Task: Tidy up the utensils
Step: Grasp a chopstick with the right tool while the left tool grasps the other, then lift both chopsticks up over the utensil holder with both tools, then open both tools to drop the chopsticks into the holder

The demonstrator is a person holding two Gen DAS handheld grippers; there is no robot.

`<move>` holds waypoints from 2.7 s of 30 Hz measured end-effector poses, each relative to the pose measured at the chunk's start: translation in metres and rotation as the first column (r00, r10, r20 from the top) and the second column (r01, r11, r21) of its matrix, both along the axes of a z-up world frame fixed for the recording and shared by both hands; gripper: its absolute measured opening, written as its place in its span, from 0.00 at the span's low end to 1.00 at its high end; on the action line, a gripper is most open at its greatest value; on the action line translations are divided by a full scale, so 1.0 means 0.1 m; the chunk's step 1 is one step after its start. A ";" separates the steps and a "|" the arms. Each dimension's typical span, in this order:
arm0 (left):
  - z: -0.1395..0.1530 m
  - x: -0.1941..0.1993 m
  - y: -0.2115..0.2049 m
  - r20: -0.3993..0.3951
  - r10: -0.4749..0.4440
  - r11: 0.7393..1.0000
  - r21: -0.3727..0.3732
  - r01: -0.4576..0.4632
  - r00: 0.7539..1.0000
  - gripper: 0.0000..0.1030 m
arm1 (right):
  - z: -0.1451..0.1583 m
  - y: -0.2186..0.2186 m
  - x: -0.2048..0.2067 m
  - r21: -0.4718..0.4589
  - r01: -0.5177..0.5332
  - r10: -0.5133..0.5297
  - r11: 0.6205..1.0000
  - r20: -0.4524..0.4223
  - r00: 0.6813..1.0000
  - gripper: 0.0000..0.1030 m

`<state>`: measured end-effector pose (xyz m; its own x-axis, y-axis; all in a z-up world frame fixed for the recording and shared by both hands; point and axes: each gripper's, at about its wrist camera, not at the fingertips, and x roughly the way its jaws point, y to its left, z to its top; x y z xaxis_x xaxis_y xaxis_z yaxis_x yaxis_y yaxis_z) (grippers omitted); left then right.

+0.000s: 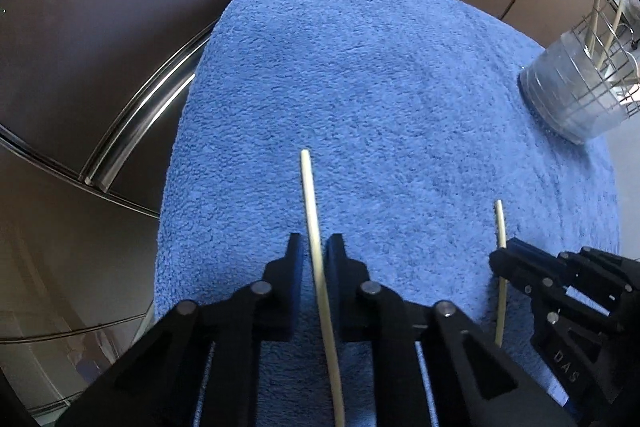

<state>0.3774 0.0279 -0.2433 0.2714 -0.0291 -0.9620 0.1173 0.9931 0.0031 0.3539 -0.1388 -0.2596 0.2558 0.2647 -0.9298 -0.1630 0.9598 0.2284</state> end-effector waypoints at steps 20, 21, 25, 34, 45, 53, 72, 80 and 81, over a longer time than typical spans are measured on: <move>0.60 -0.55 -0.02 0.217 0.029 0.998 -0.053 -0.018 0.976 0.04 | 0.63 -0.41 -0.59 0.163 -0.048 0.019 0.985 0.173 0.985 0.06; 0.66 -0.62 -0.02 0.240 0.024 0.998 -0.057 -0.011 0.971 0.04 | 0.69 -0.43 -0.65 0.168 -0.051 0.018 0.984 0.192 0.981 0.06; 0.93 -0.91 -0.10 0.327 0.019 0.997 -0.079 0.007 0.945 0.04 | 0.95 -0.61 -1.00 0.198 -0.061 -0.002 0.978 0.300 0.954 0.06; 1.55 -1.40 -0.29 0.485 0.020 0.976 -0.199 0.088 0.874 0.04 | 1.53 -1.02 -1.61 0.223 -0.053 -0.066 0.973 0.496 0.866 0.06; 2.04 -1.37 -0.80 0.609 0.040 0.927 -0.318 0.197 0.792 0.04 | 2.07 -1.61 -1.59 0.268 0.002 -0.191 0.963 0.680 0.708 0.06; 2.42 -0.82 -1.17 0.709 0.118 0.868 -0.414 0.275 0.695 0.04 | 2.50 -1.82 -1.01 0.317 0.008 -0.271 0.948 0.798 0.538 0.06; 1.87 0.43 -1.86 0.796 0.260 0.866 -0.443 0.234 0.546 0.04 | 2.09 -1.91 0.23 0.304 0.035 -0.289 0.952 0.856 0.428 0.06; 1.60 0.56 -1.88 0.793 0.287 0.875 -0.445 0.189 0.537 0.04 | 1.87 -1.82 0.22 0.238 0.056 -0.237 0.970 0.862 0.448 0.06; 1.58 0.54 -1.87 0.796 0.288 0.877 -0.442 0.186 0.532 0.04 | 1.85 -1.81 0.20 0.231 0.059 -0.232 0.971 0.862 0.451 0.06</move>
